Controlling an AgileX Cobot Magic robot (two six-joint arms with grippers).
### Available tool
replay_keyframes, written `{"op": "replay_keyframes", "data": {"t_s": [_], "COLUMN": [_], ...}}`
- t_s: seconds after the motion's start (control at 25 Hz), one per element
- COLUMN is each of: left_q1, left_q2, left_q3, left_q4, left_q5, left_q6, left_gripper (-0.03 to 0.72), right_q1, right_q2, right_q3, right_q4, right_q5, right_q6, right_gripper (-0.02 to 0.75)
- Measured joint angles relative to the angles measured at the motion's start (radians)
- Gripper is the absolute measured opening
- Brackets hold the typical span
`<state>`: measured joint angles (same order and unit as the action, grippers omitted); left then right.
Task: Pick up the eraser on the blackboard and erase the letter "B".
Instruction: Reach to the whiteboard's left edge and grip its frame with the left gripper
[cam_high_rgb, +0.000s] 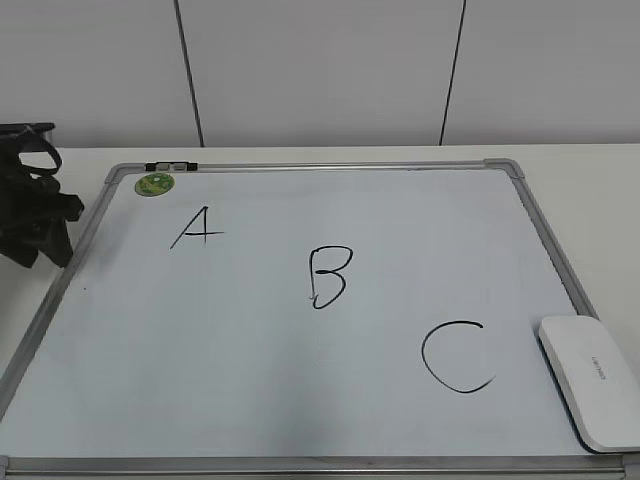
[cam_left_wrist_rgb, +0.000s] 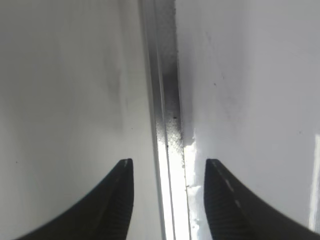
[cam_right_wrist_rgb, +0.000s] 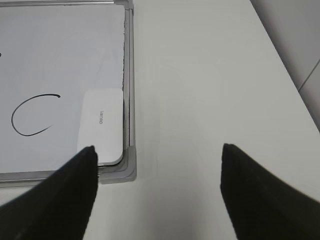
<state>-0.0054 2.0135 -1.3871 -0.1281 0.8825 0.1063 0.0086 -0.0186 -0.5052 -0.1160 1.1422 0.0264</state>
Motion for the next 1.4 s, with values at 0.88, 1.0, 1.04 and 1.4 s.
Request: {"op": "replay_keyframes", "data": {"t_s": [0.88,1.0,1.04,1.4], "left_q1": [0.008,0.014,0.016,0.018], "left_q2": [0.058,0.058,0.058,0.073], "left_q3": [-0.001,-0.001,-0.001,-0.002], "left_q4": [0.007,0.007,0.007,0.004], "left_q5": [-0.031,-0.034,-0.034,-0.034], "left_q6": [0.000,0.000,0.000,0.000], "left_gripper": [0.260,0.245,0.244,0.240], "right_q1": [0.000,0.000,0.000,0.000], "right_q2": [0.000,0.000,0.000,0.000], "right_q3": [0.000,0.000,0.000,0.000], "right_q4": [0.000,0.002,0.002,0.002], "right_q5": [0.000,0.000,0.000,0.000], "right_q6": [0.000,0.000,0.000,0.000], "right_gripper": [0.586,0.586,0.586,0.587]}}
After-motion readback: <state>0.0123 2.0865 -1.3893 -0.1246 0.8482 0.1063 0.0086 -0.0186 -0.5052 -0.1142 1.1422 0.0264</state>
